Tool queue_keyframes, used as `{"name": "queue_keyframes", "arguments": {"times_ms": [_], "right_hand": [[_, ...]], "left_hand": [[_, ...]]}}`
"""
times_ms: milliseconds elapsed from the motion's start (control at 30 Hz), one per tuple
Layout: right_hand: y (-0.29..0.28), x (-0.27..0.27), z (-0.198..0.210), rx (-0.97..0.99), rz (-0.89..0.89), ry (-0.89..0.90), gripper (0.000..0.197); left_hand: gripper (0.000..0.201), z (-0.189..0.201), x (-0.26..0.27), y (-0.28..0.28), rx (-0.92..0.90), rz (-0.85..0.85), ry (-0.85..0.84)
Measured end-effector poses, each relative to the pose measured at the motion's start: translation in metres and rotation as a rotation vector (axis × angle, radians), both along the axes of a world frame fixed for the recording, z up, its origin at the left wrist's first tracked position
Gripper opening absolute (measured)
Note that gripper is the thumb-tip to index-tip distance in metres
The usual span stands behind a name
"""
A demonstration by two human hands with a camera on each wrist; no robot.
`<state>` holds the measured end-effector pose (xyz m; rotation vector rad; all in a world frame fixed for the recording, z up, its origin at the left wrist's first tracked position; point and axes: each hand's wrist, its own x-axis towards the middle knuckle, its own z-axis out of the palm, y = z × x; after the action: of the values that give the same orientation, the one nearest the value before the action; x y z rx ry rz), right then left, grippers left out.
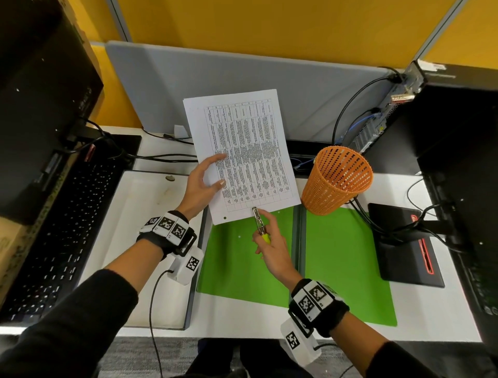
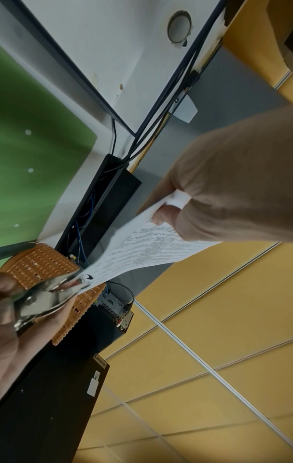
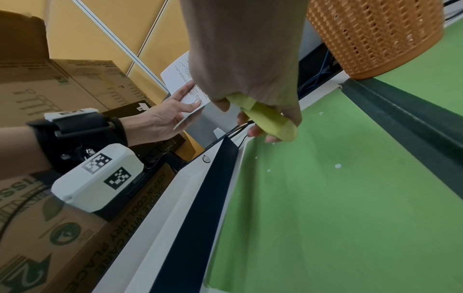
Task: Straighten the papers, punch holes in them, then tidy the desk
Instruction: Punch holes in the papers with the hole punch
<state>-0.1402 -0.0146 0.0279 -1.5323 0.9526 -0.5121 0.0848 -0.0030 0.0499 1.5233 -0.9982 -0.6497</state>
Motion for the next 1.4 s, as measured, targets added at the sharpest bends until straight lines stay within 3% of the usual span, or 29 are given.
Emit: {"name": "queue_keyframes", "arguments": {"times_ms": [567, 700, 833, 933, 1400], "right_hand": [[-0.018, -0.009, -0.008, 0.077, -0.112, 0.020, 0.052], [-0.024, -0.012, -0.012, 0.112, -0.157, 0.065, 0.040], [-0.030, -0.014, -0.015, 0.074, -0.136, 0.185, 0.008], [-0.033, -0.016, -0.015, 0.086, -0.135, 0.204, 0.020], [-0.037, -0.018, -0.021, 0.142, -0.127, 0.204, 0.020]], "left_hand": [[0.058, 0.000, 0.013, 0.012, -0.002, 0.006, -0.003], [0.059, -0.002, 0.017, 0.013, 0.005, 0.003, -0.006], [0.058, -0.002, 0.019, 0.014, 0.000, -0.005, -0.006], [0.058, -0.002, 0.021, 0.015, -0.002, -0.009, -0.002], [0.058, -0.003, 0.022, 0.013, -0.009, -0.019, -0.009]]}}
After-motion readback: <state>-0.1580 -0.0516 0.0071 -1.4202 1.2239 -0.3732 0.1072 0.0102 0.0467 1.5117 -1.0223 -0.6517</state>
